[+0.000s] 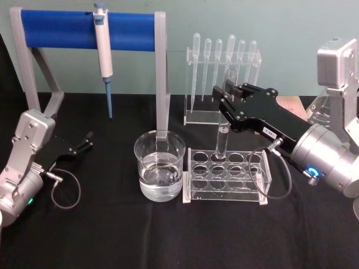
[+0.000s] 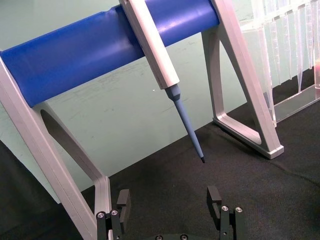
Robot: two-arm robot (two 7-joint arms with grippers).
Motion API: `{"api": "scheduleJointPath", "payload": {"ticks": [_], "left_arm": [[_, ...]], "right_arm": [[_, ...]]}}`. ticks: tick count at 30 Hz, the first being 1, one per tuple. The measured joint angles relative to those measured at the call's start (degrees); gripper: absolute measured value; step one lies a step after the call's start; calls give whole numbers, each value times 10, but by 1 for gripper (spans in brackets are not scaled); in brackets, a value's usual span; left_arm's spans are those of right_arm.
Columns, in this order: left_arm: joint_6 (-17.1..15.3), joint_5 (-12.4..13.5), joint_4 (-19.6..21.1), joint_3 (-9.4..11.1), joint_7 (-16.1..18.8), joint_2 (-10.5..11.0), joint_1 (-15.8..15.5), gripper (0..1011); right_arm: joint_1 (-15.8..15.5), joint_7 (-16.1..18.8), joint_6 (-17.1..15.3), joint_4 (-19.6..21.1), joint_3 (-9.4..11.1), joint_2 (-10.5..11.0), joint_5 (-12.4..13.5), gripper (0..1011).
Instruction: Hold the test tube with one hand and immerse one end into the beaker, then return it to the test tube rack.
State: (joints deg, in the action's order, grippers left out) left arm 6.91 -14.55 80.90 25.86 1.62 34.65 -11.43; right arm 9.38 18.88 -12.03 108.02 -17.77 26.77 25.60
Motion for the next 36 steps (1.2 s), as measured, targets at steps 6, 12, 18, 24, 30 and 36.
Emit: {"api": "scheduleJointPath", "payload": {"ticks": [6, 12, 18, 24, 30, 36], "left_arm": [[0, 0, 0, 0, 0, 0, 0, 1000], [0, 0, 0, 0, 0, 0, 0, 1000], [0, 0, 0, 0, 0, 0, 0, 1000], [0, 0, 0, 0, 0, 0, 0, 1000], [0, 0, 0, 0, 0, 0, 0, 1000], [0, 0, 0, 0, 0, 0, 0, 1000]], "right_arm": [[0, 0, 0, 0, 0, 0, 0, 225], [0, 0, 0, 0, 0, 0, 0, 225], [0, 0, 0, 0, 0, 0, 0, 225], [0, 0, 0, 0, 0, 0, 0, 226], [0, 0, 0, 0, 0, 0, 0, 225], [0, 0, 0, 0, 0, 0, 0, 225]]}}
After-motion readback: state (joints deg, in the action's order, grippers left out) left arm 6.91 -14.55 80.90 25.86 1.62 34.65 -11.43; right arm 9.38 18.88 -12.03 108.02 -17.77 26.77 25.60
